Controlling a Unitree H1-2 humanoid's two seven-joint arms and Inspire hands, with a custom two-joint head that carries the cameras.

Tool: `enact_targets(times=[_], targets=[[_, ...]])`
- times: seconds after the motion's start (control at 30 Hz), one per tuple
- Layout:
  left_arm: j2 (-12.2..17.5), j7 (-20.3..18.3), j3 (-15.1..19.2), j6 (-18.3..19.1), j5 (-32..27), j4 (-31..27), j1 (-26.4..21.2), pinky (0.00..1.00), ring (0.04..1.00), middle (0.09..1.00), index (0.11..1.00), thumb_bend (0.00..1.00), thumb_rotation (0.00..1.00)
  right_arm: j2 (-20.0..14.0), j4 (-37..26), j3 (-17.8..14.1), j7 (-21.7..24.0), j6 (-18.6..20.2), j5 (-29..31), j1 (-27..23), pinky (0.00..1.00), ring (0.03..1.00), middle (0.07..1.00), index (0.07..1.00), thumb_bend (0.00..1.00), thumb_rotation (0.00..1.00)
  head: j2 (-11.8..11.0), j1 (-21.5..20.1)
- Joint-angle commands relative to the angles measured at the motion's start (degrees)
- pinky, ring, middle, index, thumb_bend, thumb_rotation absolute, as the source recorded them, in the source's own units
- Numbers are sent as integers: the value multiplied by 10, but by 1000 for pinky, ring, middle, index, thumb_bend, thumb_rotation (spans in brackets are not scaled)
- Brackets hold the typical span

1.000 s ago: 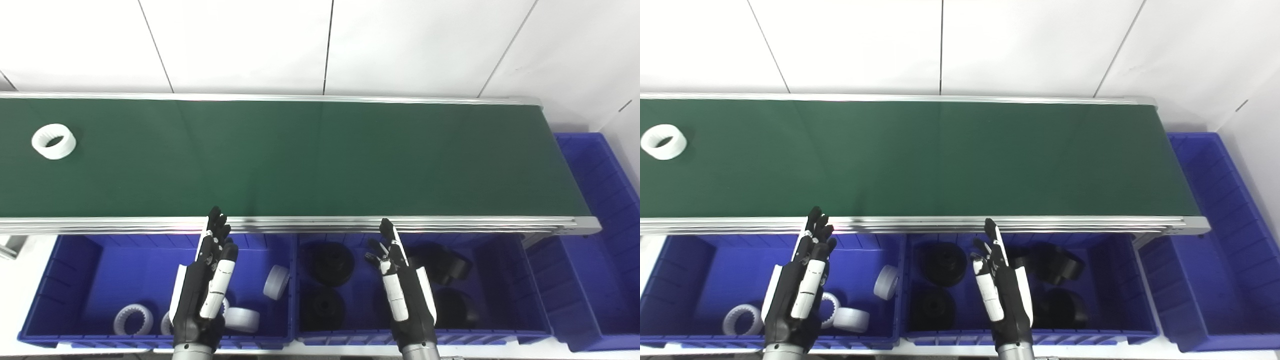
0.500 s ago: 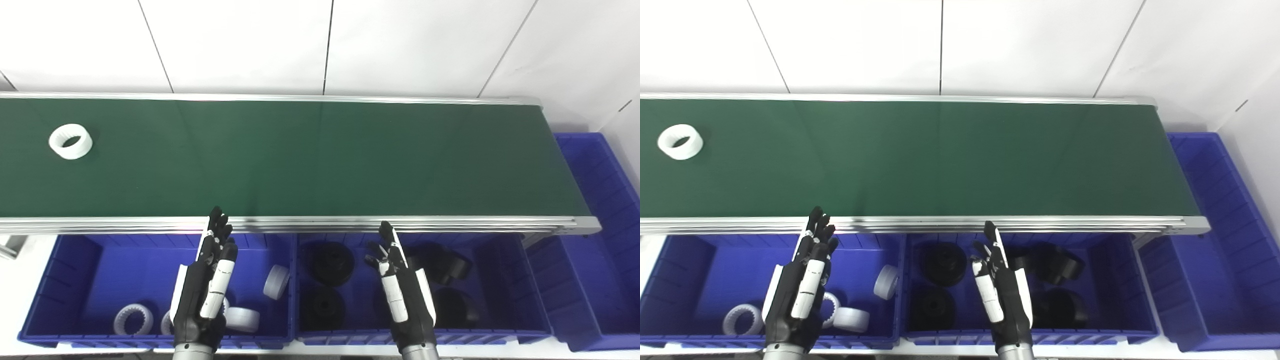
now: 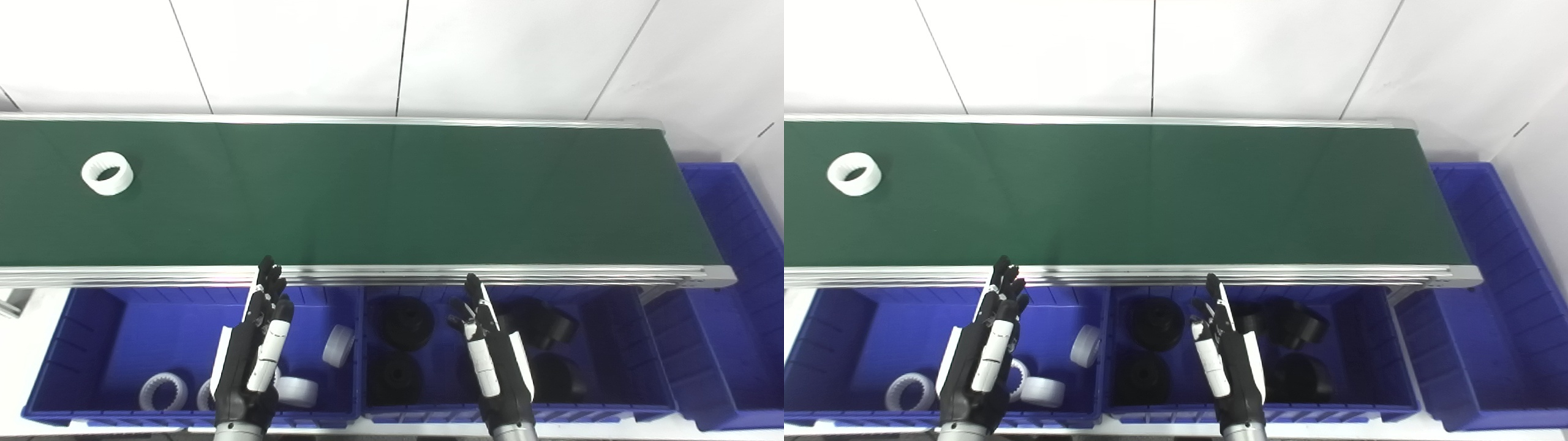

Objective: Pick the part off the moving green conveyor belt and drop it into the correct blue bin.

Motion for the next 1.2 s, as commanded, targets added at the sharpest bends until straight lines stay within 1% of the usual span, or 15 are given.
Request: enact_targets(times=[0.0,0.3,0.33,0.4,0.5,0.53,0.57,0.6,0.7,0.87,0.97,1.0,1.03,1.07,1.17], targets=[[0,-7,-4,-31,-2,-5,0,1000,1000,1000,1000,591,725,4,-9,1,4,-35,2,0,858,923,996,995,785,949,0,0],[-1,-7,-5,-34,-4,-2,1,1000,1000,1000,1000,595,738,1,-10,2,9,-38,10,1,867,935,1000,1000,769,941,-2,4],[-2,-6,-6,-36,-3,0,3,1000,1000,1000,1000,594,736,-1,-8,1,10,-40,11,2,868,935,1000,1000,768,941,-16,14],[-5,-6,-9,-43,-2,8,5,1000,1000,1000,1000,591,736,-5,-2,-1,10,-47,12,2,862,931,1000,1000,765,939,-32,26],[-9,-4,-14,-66,1,35,6,1000,1000,1000,1000,591,717,-14,23,-7,12,-71,18,-2,859,928,1000,1000,765,938,-72,64],[-10,-4,-15,-72,2,45,5,1000,1000,1000,1000,592,715,-16,32,-10,13,-78,22,-3,859,929,1000,1000,765,938,-75,67],[-11,-4,-17,-79,2,55,3,1000,1000,1000,1000,595,706,-18,41,-13,15,-85,28,-6,861,931,1000,1000,762,938,-90,81],[-11,-5,-19,-82,2,61,2,1000,1000,1000,1000,595,700,-19,49,-16,16,-91,30,-8,862,933,1000,1000,760,940,-92,83],[-15,-5,-24,-89,4,77,-5,1000,1000,1000,1000,603,672,-23,72,-25,19,-106,35,-18,864,936,1000,1000,756,956,-116,102],[-22,-2,-28,-98,7,99,-15,1000,1000,1000,1000,589,636,-28,105,-38,24,-130,42,-31,843,926,1000,1000,748,982,-136,115],[-30,4,-28,-106,12,118,-23,1000,1000,1000,1000,588,617,-34,127,-45,33,-143,52,-42,856,936,1000,1000,749,984,-155,134],[-33,6,-29,-108,14,123,-25,1000,1000,1000,1000,587,613,-36,133,-47,36,-146,54,-45,857,941,1000,1000,757,983,-155,134],[-35,8,-30,-112,18,131,-28,1000,1000,1000,1000,587,611,-39,140,-49,38,-148,56,-49,857,942,1000,1000,759,983,-165,145],[-37,10,-30,-115,20,136,-30,1000,1000,1000,1000,582,604,-41,145,-50,39,-148,58,-51,855,948,1000,1000,757,989,-165,145],[-44,19,-30,-128,29,159,-40,1000,989,1000,1000,591,600,-47,165,-56,45,-159,64,-61,851,950,1000,1000,748,993,-186,162]])
